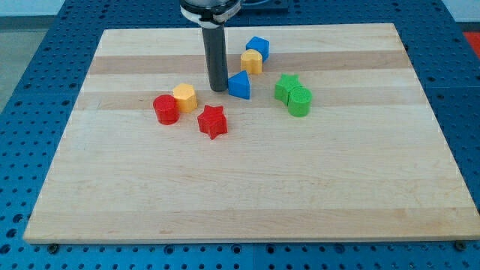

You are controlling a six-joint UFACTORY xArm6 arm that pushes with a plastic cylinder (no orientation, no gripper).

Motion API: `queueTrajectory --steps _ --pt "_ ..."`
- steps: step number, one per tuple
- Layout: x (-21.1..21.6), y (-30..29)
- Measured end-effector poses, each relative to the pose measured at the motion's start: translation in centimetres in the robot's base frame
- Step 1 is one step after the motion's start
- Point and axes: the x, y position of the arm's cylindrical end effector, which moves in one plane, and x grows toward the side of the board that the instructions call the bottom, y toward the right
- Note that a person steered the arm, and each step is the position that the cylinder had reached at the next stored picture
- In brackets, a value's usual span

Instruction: Slide blue triangle to the green star

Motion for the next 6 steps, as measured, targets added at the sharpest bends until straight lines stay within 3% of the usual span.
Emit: queueTrajectory --steps 6 --pt "0.0 2.19"
